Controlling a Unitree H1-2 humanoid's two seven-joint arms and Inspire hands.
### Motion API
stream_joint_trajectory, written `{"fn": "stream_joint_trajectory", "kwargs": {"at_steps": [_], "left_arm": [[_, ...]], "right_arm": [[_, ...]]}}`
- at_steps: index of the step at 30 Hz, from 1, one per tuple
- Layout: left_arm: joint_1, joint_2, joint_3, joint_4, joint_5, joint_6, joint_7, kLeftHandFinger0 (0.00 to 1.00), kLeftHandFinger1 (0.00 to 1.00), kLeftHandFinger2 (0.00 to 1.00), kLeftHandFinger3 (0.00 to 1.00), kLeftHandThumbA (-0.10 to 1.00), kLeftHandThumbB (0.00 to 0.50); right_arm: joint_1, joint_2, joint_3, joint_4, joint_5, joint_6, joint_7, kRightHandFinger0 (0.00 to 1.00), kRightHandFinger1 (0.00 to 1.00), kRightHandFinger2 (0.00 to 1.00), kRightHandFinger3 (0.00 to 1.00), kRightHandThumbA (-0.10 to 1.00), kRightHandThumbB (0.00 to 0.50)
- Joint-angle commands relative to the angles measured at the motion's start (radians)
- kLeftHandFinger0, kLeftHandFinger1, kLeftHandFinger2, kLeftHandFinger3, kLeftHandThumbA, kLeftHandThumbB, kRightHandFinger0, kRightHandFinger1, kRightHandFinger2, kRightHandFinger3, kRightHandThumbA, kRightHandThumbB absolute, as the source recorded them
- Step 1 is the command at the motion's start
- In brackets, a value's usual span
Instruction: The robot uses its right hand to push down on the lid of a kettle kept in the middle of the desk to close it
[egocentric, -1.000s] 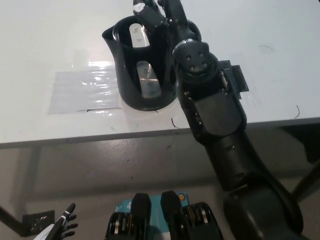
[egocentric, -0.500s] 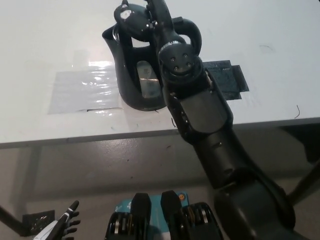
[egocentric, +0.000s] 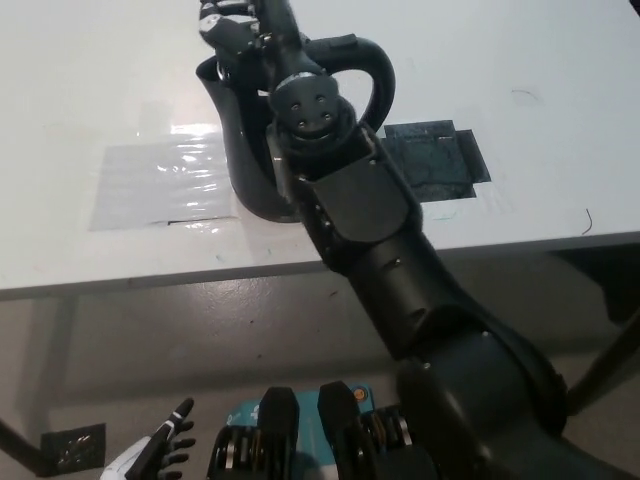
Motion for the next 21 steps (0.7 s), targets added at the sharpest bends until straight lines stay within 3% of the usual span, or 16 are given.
{"fn": "stream_joint_trajectory", "kwargs": {"at_steps": [1, 4, 6, 7, 10, 12, 13, 14, 15, 17, 18, 19, 20, 21], "left_arm": [[-0.019, 0.003, -0.005, -0.022, 0.004, 0.024, -0.013, 1.00, 1.00, 1.00, 1.00, 1.00, 0.120], [-0.032, 0.002, -0.004, -0.027, -0.002, 0.035, -0.018, 1.00, 1.00, 1.00, 1.00, 1.00, 0.120], [-0.042, -0.001, -0.007, -0.023, 0.003, 0.033, -0.016, 1.00, 1.00, 1.00, 1.00, 1.00, 0.113], [-0.045, -0.008, 0.003, -0.019, -0.010, 0.039, -0.016, 1.00, 1.00, 1.00, 1.00, 1.00, 0.112], [-0.053, -0.009, -0.001, -0.016, -0.011, 0.040, -0.020, 1.00, 1.00, 1.00, 1.00, 1.00, 0.109], [-0.049, -0.007, -0.005, -0.022, -0.004, 0.040, -0.017, 1.00, 1.00, 1.00, 1.00, 1.00, 0.113], [-0.047, -0.008, -0.002, -0.024, -0.005, 0.040, -0.014, 1.00, 1.00, 1.00, 1.00, 1.00, 0.110], [-0.044, -0.006, 0.004, -0.024, -0.007, 0.040, -0.012, 1.00, 1.00, 1.00, 1.00, 1.00, 0.115], [-0.042, -0.005, 0.007, -0.025, -0.009, 0.040, -0.012, 1.00, 1.00, 1.00, 1.00, 1.00, 0.116], [-0.041, 0.001, 0.004, -0.025, -0.003, 0.040, -0.013, 1.00, 1.00, 1.00, 1.00, 1.00, 0.097], [-0.043, 0.004, 0.008, -0.026, -0.005, 0.040, -0.014, 1.00, 1.00, 1.00, 1.00, 1.00, 0.097], [-0.043, 0.005, 0.005, -0.028, 0.002, 0.033, -0.010, 1.00, 1.00, 1.00, 1.00, 1.00, 0.086], [-0.040, 0.005, 0.011, -0.033, -0.005, 0.034, -0.011, 1.00, 1.00, 1.00, 1.00, 1.00, 0.083], [-0.038, 0.005, 0.012, -0.033, -0.006, 0.033, -0.011, 1.00, 1.00, 1.00, 1.00, 1.00, 0.084]], "right_arm": [[-0.038, 0.044, -0.024, 0.084, 0.053, -0.085, -0.011, 0.80, 0.86, 0.91, 0.86, 0.28, 0.065], [-0.044, 0.046, -0.041, 0.135, 0.064, -0.123, -0.013, 0.79, 0.85, 0.91, 0.90, 0.26, 0.060], [-0.045, 0.043, -0.053, 0.143, 0.073, -0.133, -0.008, 0.86, 0.91, 0.97, 0.95, 0.25, 0.059], [-0.035, 0.048, -0.061, 0.156, 0.080, -0.148, -0.011, 0.99, 1.00, 1.00, 0.98, 0.24, 0.041], [-0.027, 0.044, -0.063, 0.203, 0.074, -0.168, -0.024, 0.99, 1.00, 1.00, 1.00, 0.24, 0.024], [-0.018, 0.041, -0.059, 0.222, 0.069, -0.176, -0.033, 0.95, 0.98, 1.00, 0.97, 0.24, 0.019], [-0.009, 0.040, -0.064, 0.232, 0.072, -0.188, -0.041, 0.89, 0.93, 0.97, 0.89, 0.23, 0.029], [0.003, 0.035, -0.060, 0.249, 0.066, -0.202, -0.052, 0.79, 0.85, 0.89, 0.81, 0.22, 0.053], [0.006, 0.033, -0.058, 0.254, 0.064, -0.206, -0.052, 0.77, 0.84, 0.87, 0.80, 0.22, 0.056], [0.014, 0.023, -0.069, 0.257, 0.074, -0.201, -0.054, 0.66, 0.69, 0.71, 0.70, 0.14, 0.062], [0.005, 0.025, -0.070, 0.264, 0.075, -0.204, -0.055, 0.65, 0.69, 0.70, 0.70, 0.14, 0.062], [0.008, 0.018, -0.076, 0.253, 0.082, -0.203, -0.051, 0.75, 0.80, 0.85, 0.75, 0.17, 0.048], [0.005, 0.012, -0.072, 0.249, 0.077, -0.202, -0.042, 0.83, 0.87, 0.95, 0.92, 0.21, 0.032], [0.003, 0.014, -0.071, 0.253, 0.077, -0.204, -0.041, 0.84, 0.87, 0.97, 0.95, 0.23, 0.027]]}}
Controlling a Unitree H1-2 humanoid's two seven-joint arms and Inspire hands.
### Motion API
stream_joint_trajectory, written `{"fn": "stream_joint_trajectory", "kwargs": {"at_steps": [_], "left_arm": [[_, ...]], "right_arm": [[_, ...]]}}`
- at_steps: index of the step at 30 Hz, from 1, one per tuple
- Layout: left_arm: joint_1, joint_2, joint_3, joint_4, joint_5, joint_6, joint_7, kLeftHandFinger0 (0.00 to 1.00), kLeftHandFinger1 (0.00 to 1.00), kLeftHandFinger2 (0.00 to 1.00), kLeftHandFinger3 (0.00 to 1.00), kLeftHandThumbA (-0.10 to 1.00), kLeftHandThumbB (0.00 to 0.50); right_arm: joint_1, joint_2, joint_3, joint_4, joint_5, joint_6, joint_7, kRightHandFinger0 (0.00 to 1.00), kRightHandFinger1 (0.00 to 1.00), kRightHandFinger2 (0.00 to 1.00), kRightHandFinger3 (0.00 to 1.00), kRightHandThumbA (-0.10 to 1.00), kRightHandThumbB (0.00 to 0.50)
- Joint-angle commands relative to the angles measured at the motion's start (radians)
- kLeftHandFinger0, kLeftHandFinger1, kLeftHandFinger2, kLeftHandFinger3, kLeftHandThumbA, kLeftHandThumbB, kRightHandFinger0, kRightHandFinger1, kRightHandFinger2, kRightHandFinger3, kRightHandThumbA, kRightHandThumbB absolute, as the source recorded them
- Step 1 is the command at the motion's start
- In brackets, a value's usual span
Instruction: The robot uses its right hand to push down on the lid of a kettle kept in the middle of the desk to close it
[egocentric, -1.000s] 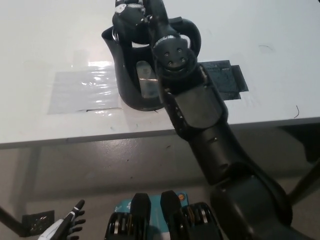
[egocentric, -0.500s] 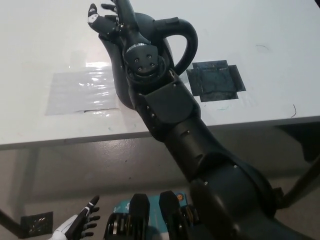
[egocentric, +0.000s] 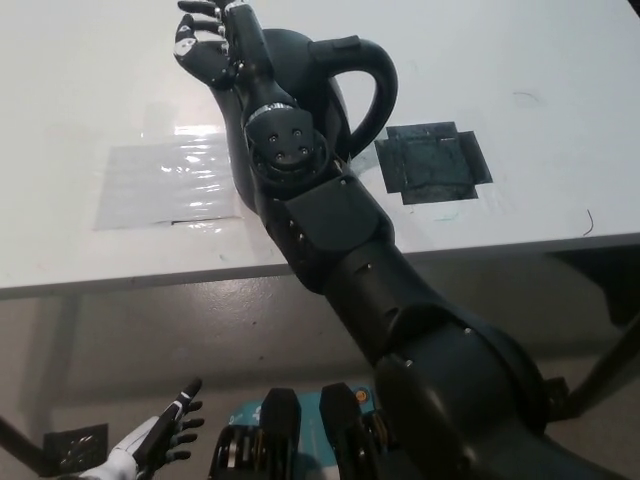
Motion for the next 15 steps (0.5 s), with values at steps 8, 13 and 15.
{"fn": "stream_joint_trajectory", "kwargs": {"at_steps": [8, 13, 15], "left_arm": [[0.043, 0.028, 0.024, -0.038, -0.003, -0.023, -0.008, 1.00, 1.00, 1.00, 1.00, 1.00, 0.072], [0.046, 0.040, 0.025, -0.028, 0.007, -0.026, -0.008, 1.00, 1.00, 1.00, 1.00, 1.00, 0.083], [0.046, 0.048, 0.020, -0.024, 0.015, -0.043, -0.009, 1.00, 1.00, 1.00, 1.00, 1.00, 0.078]], "right_arm": [[0.126, -0.029, 0.034, -0.265, 0.008, 0.079, 0.028, 0.91, 0.91, 1.00, 1.00, 0.23, 0.033], [0.265, -0.064, 0.077, -0.816, 0.016, 0.310, 0.129, 1.00, 1.00, 1.00, 1.00, 0.22, 0.041], [0.289, -0.093, 0.083, -0.998, 0.038, 0.385, 0.167, 1.00, 1.00, 1.00, 1.00, 0.24, 0.025]]}}
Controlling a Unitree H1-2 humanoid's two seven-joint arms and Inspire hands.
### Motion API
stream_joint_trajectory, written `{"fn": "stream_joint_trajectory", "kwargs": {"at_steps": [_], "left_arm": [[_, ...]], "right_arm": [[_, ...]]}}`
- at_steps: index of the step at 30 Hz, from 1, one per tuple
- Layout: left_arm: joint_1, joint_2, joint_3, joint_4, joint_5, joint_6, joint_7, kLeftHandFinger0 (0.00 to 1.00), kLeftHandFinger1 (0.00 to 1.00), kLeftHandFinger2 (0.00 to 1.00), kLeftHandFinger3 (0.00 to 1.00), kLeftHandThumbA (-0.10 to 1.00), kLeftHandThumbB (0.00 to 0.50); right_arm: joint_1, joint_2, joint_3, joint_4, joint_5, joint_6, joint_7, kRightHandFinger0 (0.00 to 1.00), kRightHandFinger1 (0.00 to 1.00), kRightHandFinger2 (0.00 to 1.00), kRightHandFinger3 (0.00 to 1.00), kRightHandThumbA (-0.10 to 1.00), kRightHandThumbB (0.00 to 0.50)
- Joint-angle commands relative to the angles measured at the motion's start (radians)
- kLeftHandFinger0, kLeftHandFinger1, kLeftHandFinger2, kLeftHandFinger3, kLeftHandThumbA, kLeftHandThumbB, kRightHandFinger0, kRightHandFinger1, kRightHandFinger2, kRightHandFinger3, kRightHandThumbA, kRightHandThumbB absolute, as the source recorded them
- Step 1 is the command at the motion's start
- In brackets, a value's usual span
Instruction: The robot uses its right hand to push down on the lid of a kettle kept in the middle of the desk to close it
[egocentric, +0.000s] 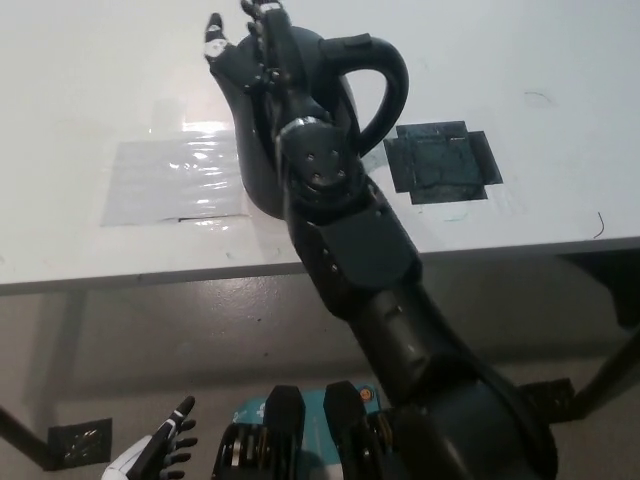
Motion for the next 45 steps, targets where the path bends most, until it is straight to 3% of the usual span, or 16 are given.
{"fn": "stream_joint_trajectory", "kwargs": {"at_steps": [1, 2, 3, 5, 9, 11, 12, 16, 17, 19, 22, 23, 26, 31, 38, 45], "left_arm": [[-0.002, 0.053, 0.014, -0.017, 0.012, -0.032, -0.012, 1.00, 1.00, 1.00, 1.00, 1.00, 0.086], [-0.003, 0.052, 0.016, -0.018, 0.012, -0.025, -0.009, 1.00, 1.00, 1.00, 1.00, 1.00, 0.092], [-0.003, 0.056, 0.022, -0.021, 0.009, -0.018, -0.009, 1.00, 1.00, 1.00, 1.00, 1.00, 0.086], [-0.003, 0.056, 0.027, -0.017, 0.006, -0.018, -0.008, 1.00, 1.00, 1.00, 1.00, 1.00, 0.087], [-0.003, 0.056, 0.051, -0.016, -0.019, -0.006, -0.011, 1.00, 1.00, 1.00, 1.00, 1.00, 0.082], [0.000, 0.061, 0.056, -0.016, -0.023, -0.003, -0.014, 1.00, 1.00, 1.00, 1.00, 1.00, 0.077], [0.006, 0.062, 0.064, -0.010, -0.029, -0.017, -0.015, 1.00, 1.00, 1.00, 1.00, 1.00, 0.074], [0.020, 0.066, 0.076, -0.009, -0.038, -0.024, -0.015, 1.00, 1.00, 1.00, 1.00, 1.00, 0.066], [0.019, 0.064, 0.075, -0.004, -0.032, -0.022, -0.009, 1.00, 1.00, 1.00, 1.00, 1.00, 0.072], [0.030, 0.067, 0.074, -0.015, -0.026, -0.027, -0.006, 1.00, 1.00, 1.00, 1.00, 1.00, 0.069], [0.032, 0.071, 0.081, -0.017, -0.025, -0.027, -0.001, 1.00, 1.00, 1.00, 1.00, 1.00, 0.075], [0.032, 0.074, 0.077, -0.013, -0.021, -0.034, -0.002, 1.00, 1.00, 1.00, 1.00, 1.00, 0.075], [0.022, 0.073, 0.101, -0.011, -0.042, -0.024, -0.002, 1.00, 1.00, 1.00, 1.00, 1.00, 0.063], [0.019, 0.067, 0.127, -0.024, -0.052, -0.015, 0.007, 1.00, 1.00, 1.00, 1.00, 1.00, 0.079], [0.021, 0.052, 0.143, -0.032, -0.035, -0.012, 0.004, 1.00, 1.00, 1.00, 1.00, 1.00, 0.086], [0.003, 0.058, 0.145, -0.018, -0.030, -0.013, -0.004, 1.00, 1.00, 1.00, 1.00, 1.00, 0.074]], "right_arm": [[0.081, -0.089, 0.038, -0.672, 0.066, 0.338, 0.153, 1.00, 1.00, 1.00, 1.00, 0.24, 0.030], [0.096, -0.108, 0.037, -0.805, 0.085, 0.399, 0.162, 1.00, 1.00, 1.00, 1.00, 0.45, 0.125], [0.114, -0.129, 0.042, -0.917, 0.105, 0.426, 0.171, 1.00, 1.00, 1.00, 1.00, 0.24, 0.068], [0.113, -0.133, 0.049, -0.931, 0.111, 0.426, 0.174, 1.00, 1.00, 1.00, 1.00, 0.24, 0.067], [0.206, -0.343, 0.146, -1.316, 0.367, 0.426, 0.087, 1.00, 1.00, 1.00, 1.00, 0.26, 0.061], [0.238, -0.395, 0.166, -1.388, 0.409, 0.426, 0.057, 1.00, 1.00, 1.00, 1.00, 0.27, 0.057], [0.313, -0.499, 0.177, -1.526, 0.515, 0.426, -0.011, 1.00, 1.00, 1.00, 1.00, 0.25, 0.052], [0.422, -0.582, 0.186, -1.634, 0.541, 0.426, -0.040, 1.00, 1.00, 1.00, 1.00, 0.24, 0.068], [0.518, -0.637, 0.160, -1.692, 0.526, 0.426, -0.002, 1.00, 1.00, 1.00, 1.00, 0.31, 0.093], [0.671, -0.639, 0.066, -1.699, 0.485, 0.426, 0.125, 1.00, 1.00, 1.00, 1.00, 0.40, 0.132], [0.718, -0.640, 0.046, -1.699, 0.486, 0.426, 0.161, 1.00, 1.00, 1.00, 1.00, 0.38, 0.104], [0.802, -0.655, 0.026, -1.699, 0.458, 0.391, 0.186, 1.00, 1.00, 1.00, 1.00, 0.34, 0.078], [1.015, -0.659, -0.012, -1.668, 0.373, 0.341, 0.220, 1.00, 1.00, 1.00, 1.00, 0.29, 0.075], [1.156, -0.635, -0.009, -1.493, 0.305, 0.213, 0.225, 1.00, 1.00, 1.00, 1.00, 0.14, 0.025], [1.261, -0.588, -0.009, -1.299, 0.263, 0.105, 0.207, 1.00, 1.00, 1.00, 1.00, 0.10, 0.000], [1.291, -0.547, -0.034, -1.190, 0.272, 0.027, 0.217, 1.00, 1.00, 1.00, 1.00, -0.01, 0.000]]}}
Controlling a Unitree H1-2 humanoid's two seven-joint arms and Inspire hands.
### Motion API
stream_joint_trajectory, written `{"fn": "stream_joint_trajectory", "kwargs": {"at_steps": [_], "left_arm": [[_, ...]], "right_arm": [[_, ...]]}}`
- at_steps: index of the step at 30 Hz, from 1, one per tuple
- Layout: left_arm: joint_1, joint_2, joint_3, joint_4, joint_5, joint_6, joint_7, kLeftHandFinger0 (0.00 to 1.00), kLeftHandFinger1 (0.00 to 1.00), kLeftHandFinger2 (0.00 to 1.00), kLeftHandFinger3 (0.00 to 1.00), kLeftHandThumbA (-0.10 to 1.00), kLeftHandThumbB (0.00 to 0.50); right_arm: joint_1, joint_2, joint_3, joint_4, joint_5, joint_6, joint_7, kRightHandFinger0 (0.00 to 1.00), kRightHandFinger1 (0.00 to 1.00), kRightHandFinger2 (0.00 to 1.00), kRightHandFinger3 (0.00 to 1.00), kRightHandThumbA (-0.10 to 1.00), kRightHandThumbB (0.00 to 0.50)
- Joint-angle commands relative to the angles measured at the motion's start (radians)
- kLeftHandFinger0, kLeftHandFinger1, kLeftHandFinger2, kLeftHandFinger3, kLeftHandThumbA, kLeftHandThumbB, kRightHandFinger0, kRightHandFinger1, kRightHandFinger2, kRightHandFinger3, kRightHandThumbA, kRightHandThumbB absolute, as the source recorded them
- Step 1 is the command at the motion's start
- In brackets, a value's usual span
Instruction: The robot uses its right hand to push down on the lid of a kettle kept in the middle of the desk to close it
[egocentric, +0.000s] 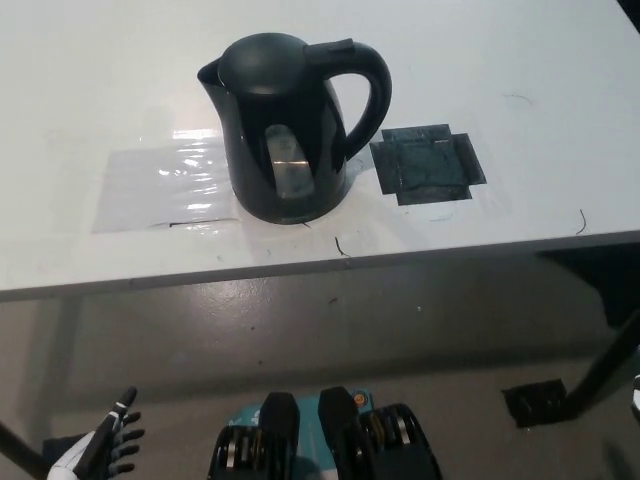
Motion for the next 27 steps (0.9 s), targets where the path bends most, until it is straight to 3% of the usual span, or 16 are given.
{"fn": "stream_joint_trajectory", "kwargs": {"at_steps": [1, 3, 7, 11, 15, 27], "left_arm": [[-0.013, 0.023, 0.011, -0.018, -0.009, -0.014, -0.004, 1.00, 1.00, 1.00, 1.00, 1.00, 0.073], [-0.011, 0.022, 0.012, -0.024, -0.012, -0.009, -0.004, 1.00, 1.00, 1.00, 1.00, 1.00, 0.084], [-0.039, 0.032, 0.007, -0.010, -0.012, -0.006, -0.012, 1.00, 1.00, 1.00, 1.00, 1.00, 0.085], [-0.052, 0.034, 0.003, 0.003, -0.016, -0.009, -0.017, 1.00, 1.00, 1.00, 1.00, 1.00, 0.084], [-0.062, 0.043, 0.006, 0.011, -0.009, -0.019, -0.011, 1.00, 1.00, 1.00, 1.00, 1.00, 0.076], [-0.062, 0.045, 0.006, 0.007, -0.013, -0.023, -0.010, 1.00, 1.00, 1.00, 1.00, 1.00, 0.112]], "right_arm": [[-0.008, 0.012, -0.028, 0.057, 0.027, -0.121, 0.044, 1.00, 1.00, 1.00, 1.00, -0.02, 0.000], [-0.018, 0.025, -0.048, 0.119, 0.037, -0.140, 0.045, 1.00, 1.00, 1.00, 1.00, -0.09, 0.000], [-0.056, 0.058, -0.102, 0.283, 0.050, -0.196, 0.034, 1.00, 1.00, 1.00, 1.00, -0.10, 0.000], [-0.096, 0.065, -0.153, 0.528, 0.101, -0.333, 0.092, 1.00, 1.00, 1.00, 1.00, -0.10, 0.000], [-0.157, 0.067, -0.168, 0.703, 0.121, -0.407, 0.134, 1.00, 1.00, 1.00, 1.00, -0.10, 0.000], [-0.207, 0.051, -0.177, 0.856, 0.105, -0.449, 0.157, 1.00, 1.00, 1.00, 1.00, -0.10, 0.000]]}}
